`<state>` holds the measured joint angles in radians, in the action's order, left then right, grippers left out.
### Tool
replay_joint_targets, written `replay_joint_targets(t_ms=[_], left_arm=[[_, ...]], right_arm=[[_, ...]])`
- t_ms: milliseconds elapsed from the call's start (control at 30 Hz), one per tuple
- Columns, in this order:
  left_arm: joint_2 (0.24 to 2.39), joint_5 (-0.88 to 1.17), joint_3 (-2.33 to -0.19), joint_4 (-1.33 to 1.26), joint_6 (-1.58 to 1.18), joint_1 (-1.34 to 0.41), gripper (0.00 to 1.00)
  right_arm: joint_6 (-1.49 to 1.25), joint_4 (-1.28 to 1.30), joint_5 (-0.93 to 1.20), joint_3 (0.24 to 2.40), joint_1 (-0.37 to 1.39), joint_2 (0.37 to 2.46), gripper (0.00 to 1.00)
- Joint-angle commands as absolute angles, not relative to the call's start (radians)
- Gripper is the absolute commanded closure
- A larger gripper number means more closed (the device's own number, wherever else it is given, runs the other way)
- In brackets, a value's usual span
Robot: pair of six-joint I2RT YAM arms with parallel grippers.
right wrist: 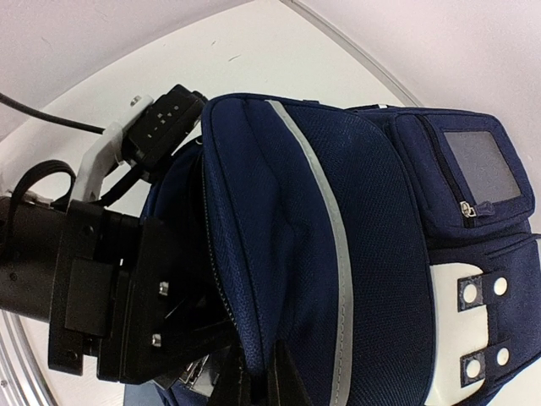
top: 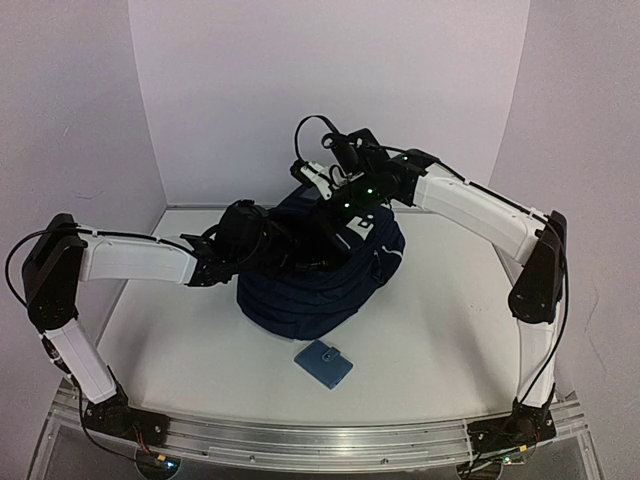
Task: Pack the student bag
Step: Place the stationery in the student bag.
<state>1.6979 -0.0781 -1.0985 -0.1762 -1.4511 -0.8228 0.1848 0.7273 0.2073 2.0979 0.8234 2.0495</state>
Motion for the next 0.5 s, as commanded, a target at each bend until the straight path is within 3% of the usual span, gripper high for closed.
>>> replay_joint_targets(t_ms=[0, 133, 300, 467], left_arm=[[1.631, -0.095, -1.077, -0.167, -1.479, -0.83, 0.5], [1.621, -0.09, -1.051, -0.187, -1.49, -0.834, 0.66], [1.661, -0.082, -1.027, -0.314, -1.502, -0.833, 0.97], [1.708, -0.147, -1.003, -0.484, -1.518, -0.829, 1.0]], right_arm=[[0.203, 0.661, 0.245, 2.135, 0.834, 1.983, 1.0], [0.203, 0.661, 0.25, 2.134, 0.834, 1.983, 1.0], [0.185, 0.663, 0.285, 2.131, 0.834, 1.983, 1.0], [0.175, 0.664, 0.319, 2.111, 0.834, 1.973, 1.0]])
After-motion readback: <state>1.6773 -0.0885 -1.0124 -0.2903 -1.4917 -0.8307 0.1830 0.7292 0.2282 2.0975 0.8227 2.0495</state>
